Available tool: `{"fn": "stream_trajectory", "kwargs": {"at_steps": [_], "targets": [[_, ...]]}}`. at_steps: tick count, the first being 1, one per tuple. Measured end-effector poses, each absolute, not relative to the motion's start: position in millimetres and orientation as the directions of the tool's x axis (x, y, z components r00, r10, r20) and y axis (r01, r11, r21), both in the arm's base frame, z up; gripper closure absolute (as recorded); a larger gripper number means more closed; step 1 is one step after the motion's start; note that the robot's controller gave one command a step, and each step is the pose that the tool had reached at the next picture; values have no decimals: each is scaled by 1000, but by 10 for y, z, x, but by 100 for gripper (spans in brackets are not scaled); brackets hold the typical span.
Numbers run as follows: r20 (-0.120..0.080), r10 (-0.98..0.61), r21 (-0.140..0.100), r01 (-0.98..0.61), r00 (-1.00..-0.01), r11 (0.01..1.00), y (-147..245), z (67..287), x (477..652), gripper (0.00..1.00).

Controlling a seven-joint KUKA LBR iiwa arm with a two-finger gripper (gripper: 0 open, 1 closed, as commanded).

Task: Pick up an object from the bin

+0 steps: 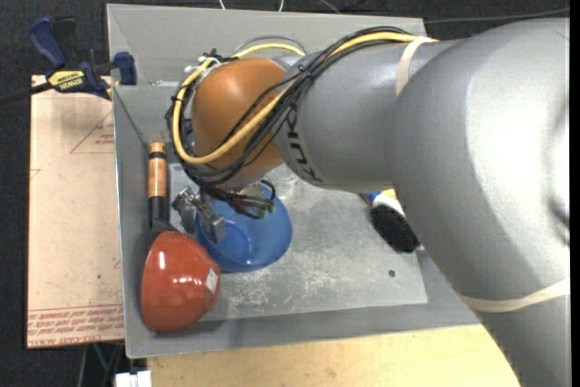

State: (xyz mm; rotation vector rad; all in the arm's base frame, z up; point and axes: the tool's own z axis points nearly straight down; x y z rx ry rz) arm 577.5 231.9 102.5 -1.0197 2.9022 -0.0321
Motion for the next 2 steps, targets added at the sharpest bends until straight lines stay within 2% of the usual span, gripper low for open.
{"fn": "stream_trajectory", "kwargs": {"at_steps": [1,2], "targets": [[-55,-625,-41,-624,-778,780,2319,1025,5775,100],[-70,-589,-42,-588,-805,808,2304,1840,6025,100]]}}
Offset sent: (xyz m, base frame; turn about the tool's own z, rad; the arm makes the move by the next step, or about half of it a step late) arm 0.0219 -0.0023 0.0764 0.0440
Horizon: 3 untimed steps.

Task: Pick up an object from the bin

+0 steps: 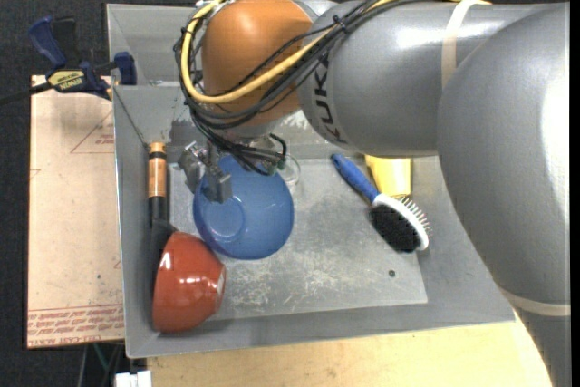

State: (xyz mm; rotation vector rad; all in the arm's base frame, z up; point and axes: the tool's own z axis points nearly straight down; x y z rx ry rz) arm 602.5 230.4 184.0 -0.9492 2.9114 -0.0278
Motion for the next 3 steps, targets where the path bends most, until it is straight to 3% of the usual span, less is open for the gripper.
{"fn": "stream_trajectory", "kwargs": {"at_steps": [1,2,3], "targets": [[-58,-605,-42,-604,-794,796,2312,1831,5853,100],[-66,-654,-47,-653,-753,756,2365,2427,5823,100],[-45,-693,-43,-692,-719,721,2328,1563,5291,100]]}}
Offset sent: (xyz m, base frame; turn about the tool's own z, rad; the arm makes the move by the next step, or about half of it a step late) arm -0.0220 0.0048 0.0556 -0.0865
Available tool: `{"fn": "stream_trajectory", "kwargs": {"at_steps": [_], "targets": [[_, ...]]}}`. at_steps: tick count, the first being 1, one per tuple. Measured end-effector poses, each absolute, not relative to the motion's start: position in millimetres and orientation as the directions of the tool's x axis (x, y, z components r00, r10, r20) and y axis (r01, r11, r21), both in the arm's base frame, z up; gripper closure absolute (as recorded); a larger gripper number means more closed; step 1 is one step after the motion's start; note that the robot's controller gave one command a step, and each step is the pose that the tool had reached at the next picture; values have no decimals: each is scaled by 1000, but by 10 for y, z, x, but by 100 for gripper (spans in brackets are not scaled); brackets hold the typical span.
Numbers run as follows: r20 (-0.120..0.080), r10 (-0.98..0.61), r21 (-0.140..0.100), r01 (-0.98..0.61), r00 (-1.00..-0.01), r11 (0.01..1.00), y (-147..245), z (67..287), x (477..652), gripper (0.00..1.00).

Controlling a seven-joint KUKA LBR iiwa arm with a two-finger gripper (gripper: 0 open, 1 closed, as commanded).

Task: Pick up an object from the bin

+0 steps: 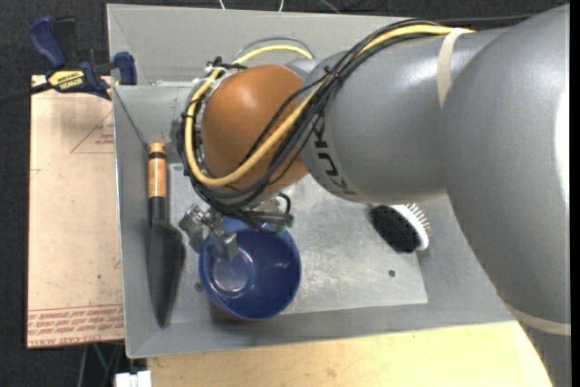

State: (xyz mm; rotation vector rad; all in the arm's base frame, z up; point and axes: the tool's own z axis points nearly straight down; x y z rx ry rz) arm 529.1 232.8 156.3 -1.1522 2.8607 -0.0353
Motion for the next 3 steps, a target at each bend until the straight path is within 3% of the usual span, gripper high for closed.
{"fn": "stream_trajectory", "kwargs": {"at_steps": [1,2,3], "targets": [[-49,-684,-42,-683,-728,730,2315,1637,5295,100],[-47,-690,-52,-688,-722,724,2445,884,5568,100],[-45,-695,-46,-694,-717,719,2443,1108,5464,100]]}}
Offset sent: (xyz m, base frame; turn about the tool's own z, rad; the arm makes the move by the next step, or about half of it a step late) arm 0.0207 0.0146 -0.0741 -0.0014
